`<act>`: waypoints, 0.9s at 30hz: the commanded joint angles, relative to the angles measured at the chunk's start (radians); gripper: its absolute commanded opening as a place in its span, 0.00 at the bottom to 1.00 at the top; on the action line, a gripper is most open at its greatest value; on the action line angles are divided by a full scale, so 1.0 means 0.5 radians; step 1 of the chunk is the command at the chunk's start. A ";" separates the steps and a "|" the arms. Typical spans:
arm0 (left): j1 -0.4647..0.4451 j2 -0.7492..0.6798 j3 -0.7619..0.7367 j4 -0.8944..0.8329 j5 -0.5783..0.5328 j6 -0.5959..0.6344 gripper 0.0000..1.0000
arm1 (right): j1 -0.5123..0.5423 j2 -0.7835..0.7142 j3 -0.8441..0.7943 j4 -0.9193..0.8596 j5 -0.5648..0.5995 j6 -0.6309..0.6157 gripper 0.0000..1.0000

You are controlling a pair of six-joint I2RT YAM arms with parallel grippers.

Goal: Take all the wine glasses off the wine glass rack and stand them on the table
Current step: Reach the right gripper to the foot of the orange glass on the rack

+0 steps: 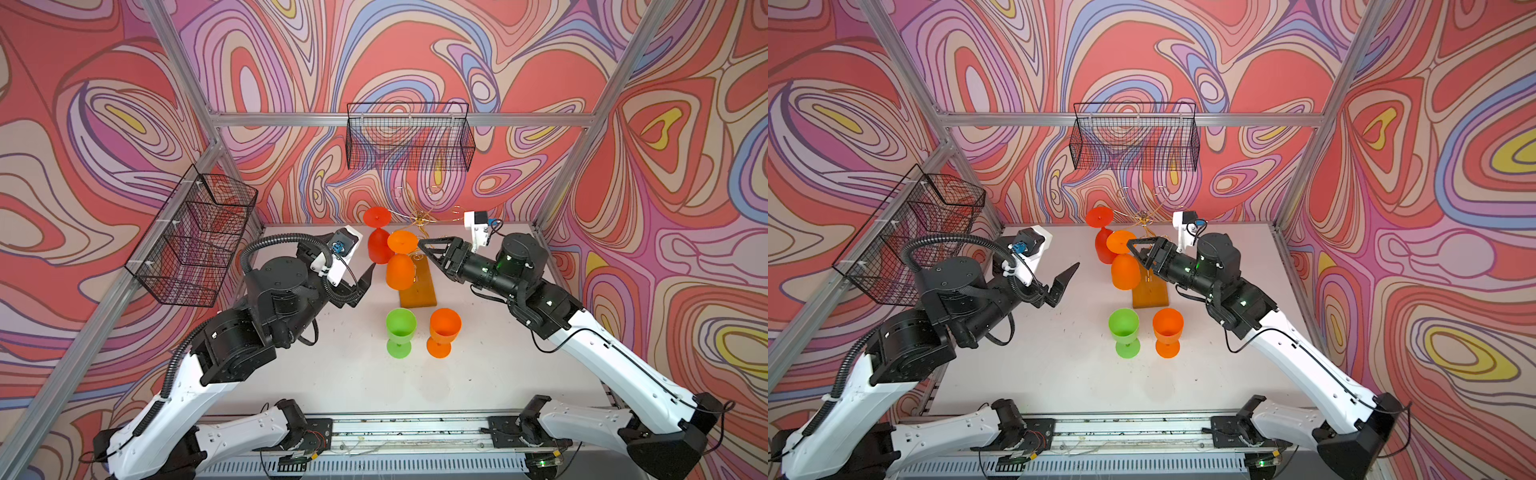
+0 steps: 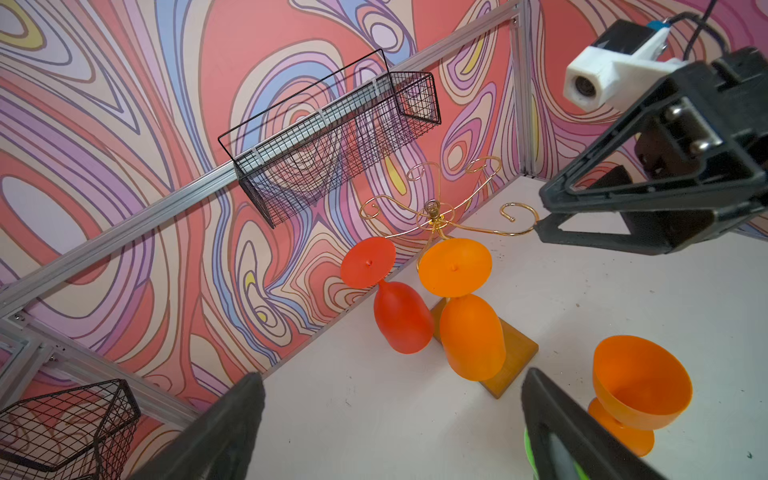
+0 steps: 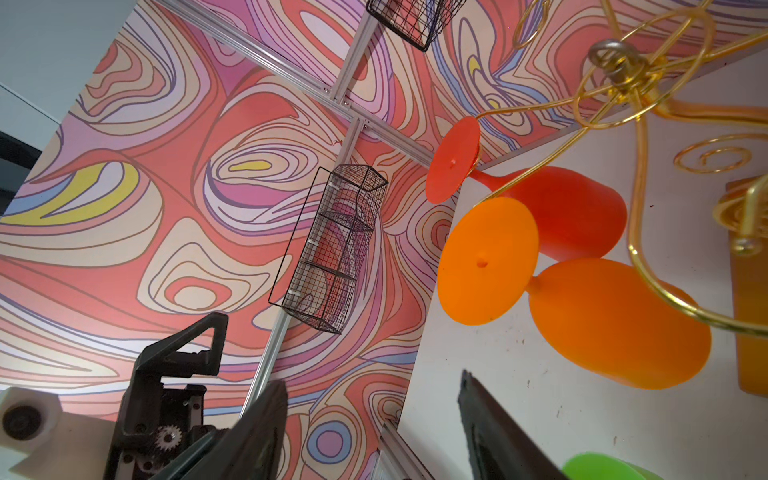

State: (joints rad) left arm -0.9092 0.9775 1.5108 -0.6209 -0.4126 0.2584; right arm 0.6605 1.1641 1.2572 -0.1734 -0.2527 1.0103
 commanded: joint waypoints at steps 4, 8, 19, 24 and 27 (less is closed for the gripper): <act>0.030 -0.017 -0.048 0.079 0.030 0.026 0.96 | 0.076 0.049 -0.038 0.081 0.228 0.099 0.60; 0.052 -0.016 -0.061 0.088 0.054 0.030 0.96 | 0.099 0.064 -0.051 0.084 0.272 0.111 0.58; 0.094 -0.025 -0.075 0.100 0.115 0.049 0.96 | 0.163 0.117 -0.147 0.150 0.368 0.181 0.56; 0.109 -0.035 -0.079 0.092 0.132 0.049 0.96 | 0.167 0.154 -0.180 0.217 0.375 0.213 0.55; 0.114 -0.038 -0.083 0.091 0.136 0.049 0.96 | 0.166 0.194 -0.150 0.216 0.380 0.195 0.55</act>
State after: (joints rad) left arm -0.8608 0.9749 1.4826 -0.6003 -0.3584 0.2672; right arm 0.7364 1.2415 1.1786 -0.0933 -0.0822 1.1080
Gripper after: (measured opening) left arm 0.956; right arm 0.550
